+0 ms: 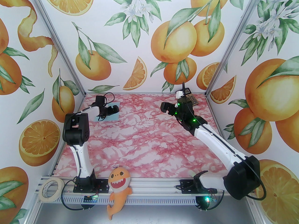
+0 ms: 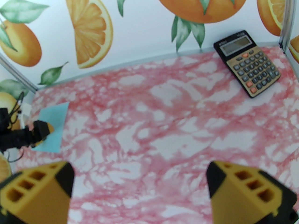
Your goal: Fold a paper plane with a square sheet of paper (fold left side to right side)
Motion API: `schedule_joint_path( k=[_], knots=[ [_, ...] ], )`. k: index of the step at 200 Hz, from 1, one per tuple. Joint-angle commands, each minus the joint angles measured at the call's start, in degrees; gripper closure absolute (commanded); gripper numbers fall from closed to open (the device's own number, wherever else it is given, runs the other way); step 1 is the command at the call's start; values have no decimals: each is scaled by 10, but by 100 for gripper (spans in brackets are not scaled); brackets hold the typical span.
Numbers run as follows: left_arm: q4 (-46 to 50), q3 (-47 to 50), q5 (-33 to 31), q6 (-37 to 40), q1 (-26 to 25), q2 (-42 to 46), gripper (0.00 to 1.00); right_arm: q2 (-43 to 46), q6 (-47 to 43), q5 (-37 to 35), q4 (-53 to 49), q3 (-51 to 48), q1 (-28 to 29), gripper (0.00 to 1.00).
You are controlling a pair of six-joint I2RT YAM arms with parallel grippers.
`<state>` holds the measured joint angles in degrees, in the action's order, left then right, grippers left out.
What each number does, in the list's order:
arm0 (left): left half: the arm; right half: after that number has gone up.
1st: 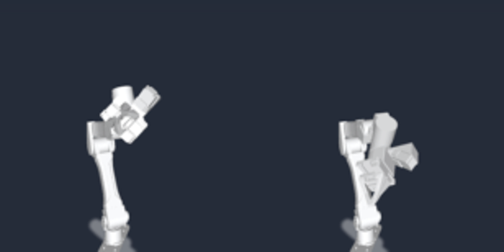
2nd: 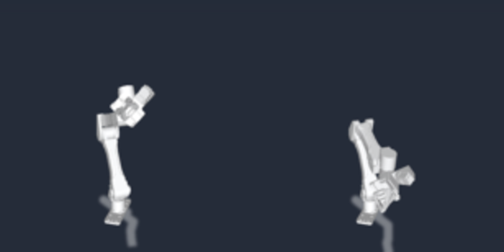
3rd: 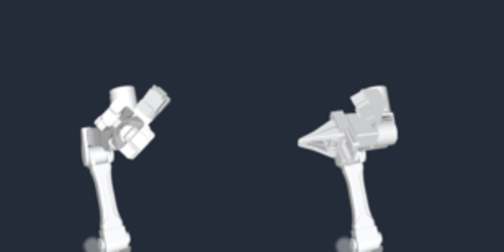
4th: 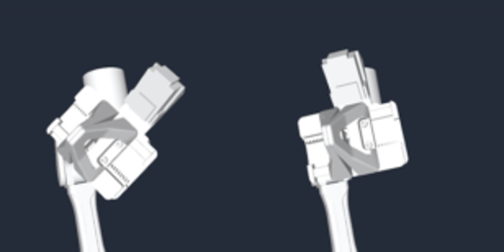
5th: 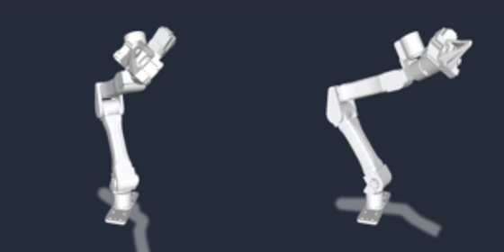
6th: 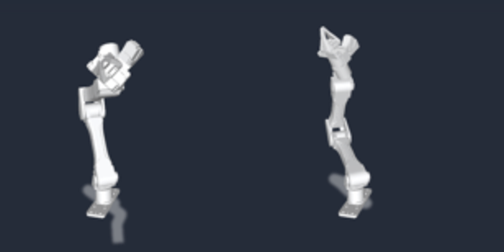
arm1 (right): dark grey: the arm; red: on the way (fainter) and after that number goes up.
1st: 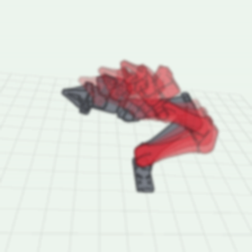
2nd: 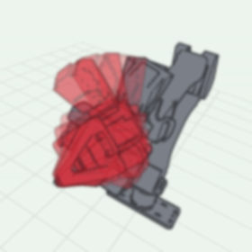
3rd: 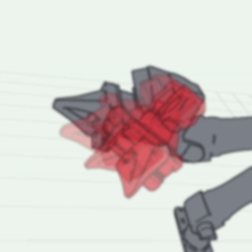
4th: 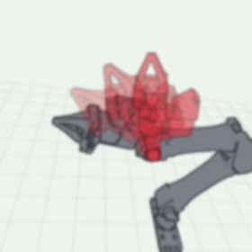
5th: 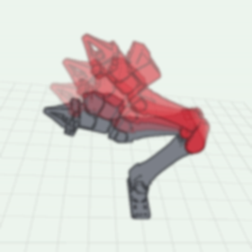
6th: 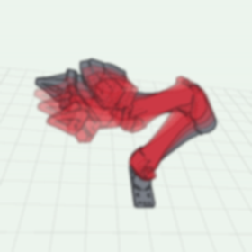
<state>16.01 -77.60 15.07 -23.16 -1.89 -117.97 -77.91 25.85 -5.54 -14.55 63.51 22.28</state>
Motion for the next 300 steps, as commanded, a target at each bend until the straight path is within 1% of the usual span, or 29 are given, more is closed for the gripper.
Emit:
schedule_joint_path(
  k=[1,35,62,74,87,99,104,111,120,129,134,142,149,154,161,171,178,186,196,208,217,251,262,300],
  knots=[
    [-6,69,75,-92,-73,11,0,-12,-15,-4,-25,31,3,0],
    [-60,95,68,-194,-191,31,0,-47,-16,-3,-85,70,3,0],
    [-87,69,57,-267,-271,19,0,-72,-18,12,-115,84,3,0],
    [-97,57,46,-293,-297,18,0,-76,-9,16,-116,78,3,0],
    [-98,38,35,-304,-318,20,0,-79,-3,38,-115,69,3,0],
    [-91,20,26,-305,-325,29,0,-85,11,63,-111,58,3,5],
    [-85,14,19,-305,-326,35,0,-87,16,72,-109,55,3,8],
    [-75,10,8,-302,-322,47,0,-91,27,91,-103,47,3,14],
    [-62,12,-11,-295,-315,66,0,-95,43,103,-96,37,3,21],
    [-39,19,-48,-283,-309,87,0,-98,63,118,-80,20,4,30],
    [-38,23,-55,-266,-303,97,0,-101,74,129,-65,9,5,35],
    [-31,25,-54,-234,-290,112,0,-108,91,145,-37,-12,8,44],
    [-6,19,-51,-212,-276,120,0,-115,101,151,-24,-22,10,47],
    [19,11,-45,-201,-265,123,0,-123,109,154,-17,-28,12,53],
    [40,4,-27,-187,-245,124,0,-138,120,160,-7,-35,14,63],
    [54,4,3,-162,-219,123,0,-157,136,170,11,-43,18,70],
    [53,8,21,-145,-205,125,0,-167,146,168,16,-45,20,70],
    [54,13,29,-123,-194,128,0,-180,159,167,28,-51,21,73],
    [71,9,24,-92,-185,127,0,-196,174,171,42,-58,22,74],
    [91,2,15,-55,-180,120,0,-216,188,173,56,-63,22,81],
    [100,0,12,-38,-179,113,0,-228,191,171,60,-63,22,81],
    [95,8,45,-18,-173,85,0,-277,184,162,65,-52,22,83],
    [95,6,53,-7,-172,75,1,-290,180,167,70,-46,22,88],
    [104,-4,77,16,-173,38,5,-326,158,161,58,-19,22,90]
  ],
)
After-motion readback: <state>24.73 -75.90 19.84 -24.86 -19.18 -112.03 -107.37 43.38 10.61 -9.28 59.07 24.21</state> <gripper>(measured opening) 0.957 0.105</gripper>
